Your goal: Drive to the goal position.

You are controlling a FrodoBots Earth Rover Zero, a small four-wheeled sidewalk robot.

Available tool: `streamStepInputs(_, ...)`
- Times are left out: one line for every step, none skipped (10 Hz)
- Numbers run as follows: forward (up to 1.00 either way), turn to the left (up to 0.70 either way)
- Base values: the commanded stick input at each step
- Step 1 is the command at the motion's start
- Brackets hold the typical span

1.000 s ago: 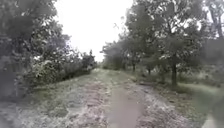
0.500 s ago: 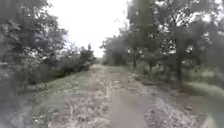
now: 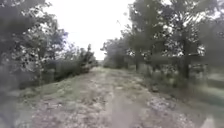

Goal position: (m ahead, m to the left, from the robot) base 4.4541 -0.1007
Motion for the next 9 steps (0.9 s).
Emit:
streamStepInputs(1.00, 0.00)
streamStepInputs(1.00, 0.00)
streamStepInputs(1.00, 0.00)
streamStepInputs(1.00, 0.00)
streamStepInputs(1.00, 0.00)
streamStepInputs(1.00, 0.00)
streamStepInputs(1.00, 0.00)
streamStepInputs(1.00, 0.00)
streamStepInputs(1.00, 0.00)
